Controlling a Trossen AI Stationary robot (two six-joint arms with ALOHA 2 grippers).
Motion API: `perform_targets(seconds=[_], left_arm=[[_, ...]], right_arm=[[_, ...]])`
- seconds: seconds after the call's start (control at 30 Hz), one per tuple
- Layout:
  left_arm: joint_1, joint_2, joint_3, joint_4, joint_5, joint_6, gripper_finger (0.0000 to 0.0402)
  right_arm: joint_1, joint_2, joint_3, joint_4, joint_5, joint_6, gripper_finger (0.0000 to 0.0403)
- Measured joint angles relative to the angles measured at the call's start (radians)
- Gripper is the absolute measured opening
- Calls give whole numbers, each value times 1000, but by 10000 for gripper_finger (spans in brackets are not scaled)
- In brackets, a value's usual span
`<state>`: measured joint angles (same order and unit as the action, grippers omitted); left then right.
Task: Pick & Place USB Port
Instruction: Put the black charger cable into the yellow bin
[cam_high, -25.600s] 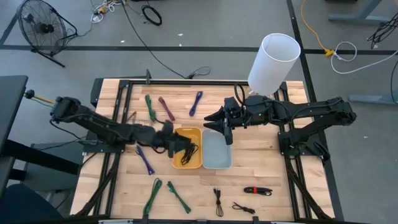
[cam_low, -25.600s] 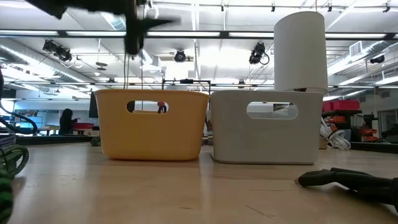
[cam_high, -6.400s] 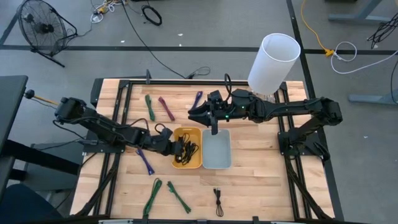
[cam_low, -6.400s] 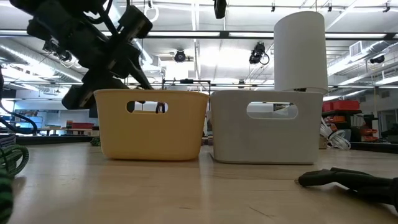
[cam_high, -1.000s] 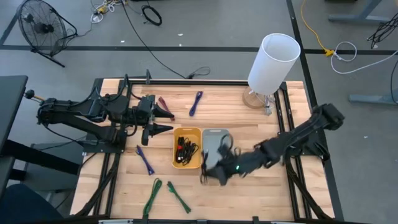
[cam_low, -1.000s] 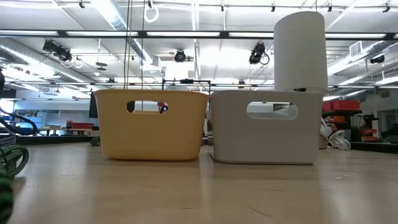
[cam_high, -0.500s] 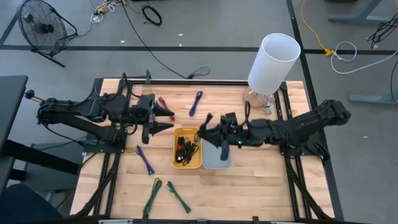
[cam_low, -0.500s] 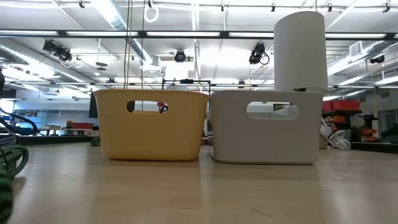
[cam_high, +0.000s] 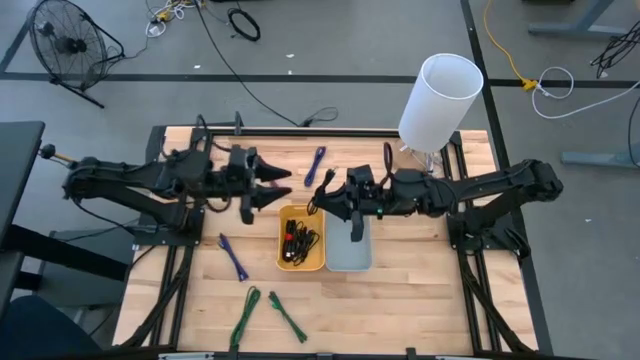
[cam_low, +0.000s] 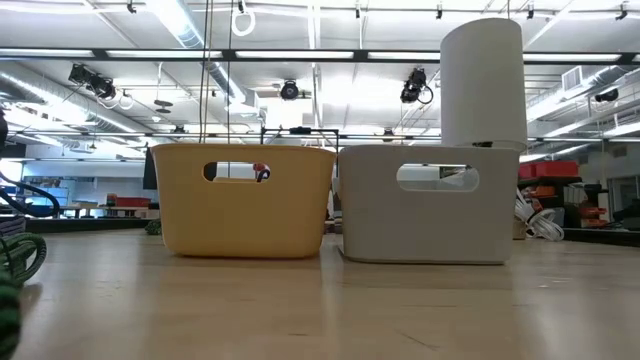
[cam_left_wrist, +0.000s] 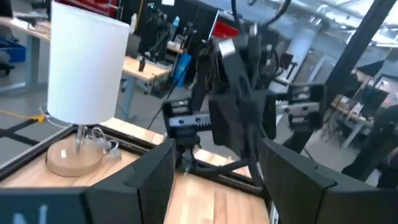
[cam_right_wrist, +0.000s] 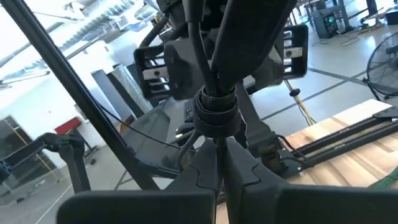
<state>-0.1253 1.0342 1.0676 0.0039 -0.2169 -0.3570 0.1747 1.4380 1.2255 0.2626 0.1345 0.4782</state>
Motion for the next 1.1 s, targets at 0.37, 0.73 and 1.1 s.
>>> perform_targets(seconds=[0.37, 0.73, 1.1], left_arm=[[0, 145, 1, 225, -16, -43, 236], [18, 256, 1, 327, 12, -137, 236], [18, 279, 0, 357, 62, -156, 148]], right_arm=[[-13, 0, 0, -88, -23, -16, 0], [-18, 0, 0, -126, -55, -16, 0], [-18, 1, 0, -156, -57, -4, 0]])
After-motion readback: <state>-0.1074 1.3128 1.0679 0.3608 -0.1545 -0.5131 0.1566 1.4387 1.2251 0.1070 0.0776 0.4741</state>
